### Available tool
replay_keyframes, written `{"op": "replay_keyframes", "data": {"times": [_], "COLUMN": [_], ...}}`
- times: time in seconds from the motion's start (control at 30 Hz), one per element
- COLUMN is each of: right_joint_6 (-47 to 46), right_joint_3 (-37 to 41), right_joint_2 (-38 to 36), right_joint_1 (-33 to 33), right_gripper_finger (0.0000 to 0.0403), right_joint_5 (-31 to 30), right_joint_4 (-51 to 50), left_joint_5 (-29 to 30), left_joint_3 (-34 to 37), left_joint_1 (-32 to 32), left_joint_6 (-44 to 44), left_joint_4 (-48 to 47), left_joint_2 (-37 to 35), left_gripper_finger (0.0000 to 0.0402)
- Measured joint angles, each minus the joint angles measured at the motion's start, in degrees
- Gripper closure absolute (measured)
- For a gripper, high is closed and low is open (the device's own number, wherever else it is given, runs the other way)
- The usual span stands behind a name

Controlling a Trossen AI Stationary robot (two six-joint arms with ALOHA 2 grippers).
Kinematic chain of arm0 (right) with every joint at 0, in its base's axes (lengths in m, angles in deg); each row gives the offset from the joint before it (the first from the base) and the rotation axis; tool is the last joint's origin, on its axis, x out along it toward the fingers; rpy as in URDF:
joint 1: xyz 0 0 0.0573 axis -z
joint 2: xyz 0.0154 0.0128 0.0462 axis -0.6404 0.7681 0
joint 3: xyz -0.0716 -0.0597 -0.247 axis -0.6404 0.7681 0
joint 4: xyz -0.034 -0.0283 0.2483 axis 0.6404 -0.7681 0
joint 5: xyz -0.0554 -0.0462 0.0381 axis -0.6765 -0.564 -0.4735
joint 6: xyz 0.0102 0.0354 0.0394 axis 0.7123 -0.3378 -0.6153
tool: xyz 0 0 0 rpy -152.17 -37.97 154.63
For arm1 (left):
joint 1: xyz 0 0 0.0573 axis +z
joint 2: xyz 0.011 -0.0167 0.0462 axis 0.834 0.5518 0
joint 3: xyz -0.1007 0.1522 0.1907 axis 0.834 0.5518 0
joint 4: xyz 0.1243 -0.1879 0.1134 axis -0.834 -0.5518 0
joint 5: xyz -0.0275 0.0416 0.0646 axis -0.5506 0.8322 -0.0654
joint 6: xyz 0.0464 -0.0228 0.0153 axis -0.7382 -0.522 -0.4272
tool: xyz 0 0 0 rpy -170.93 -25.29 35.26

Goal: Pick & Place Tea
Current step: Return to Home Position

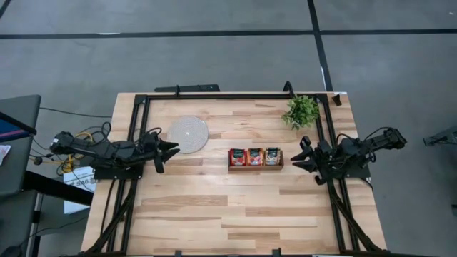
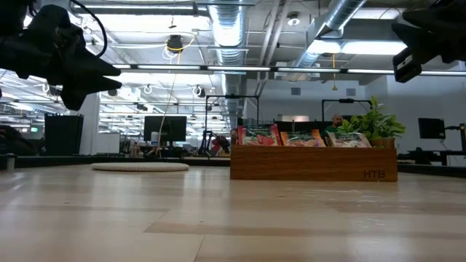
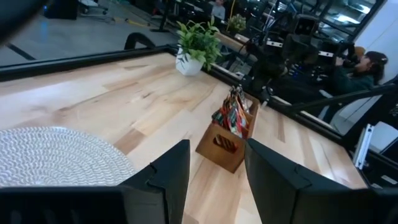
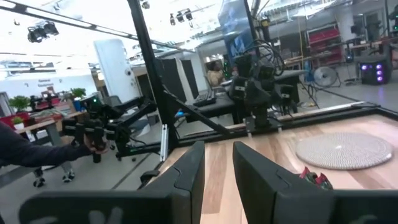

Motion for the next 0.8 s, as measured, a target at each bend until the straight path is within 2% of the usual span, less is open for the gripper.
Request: {"op": "replay_keyframes", "data": {"times": [0.8], "right_joint_6": [-4.4], "right_joint_3": [0.1], "right_joint_2": [0.0], "right_joint_1": [0.0], "right_gripper_finger": [0.0327], "right_joint_5": [-0.5], "right_joint_4": [-2.4], "left_joint_5": [0.0], "left_joint_3": [0.0], "left_joint_1": [0.0], "left_joint_6": [1.6], "left_joint_4": [-1.1], "left_joint_2": [0.0], "left_gripper_finger": [0.0257]}}
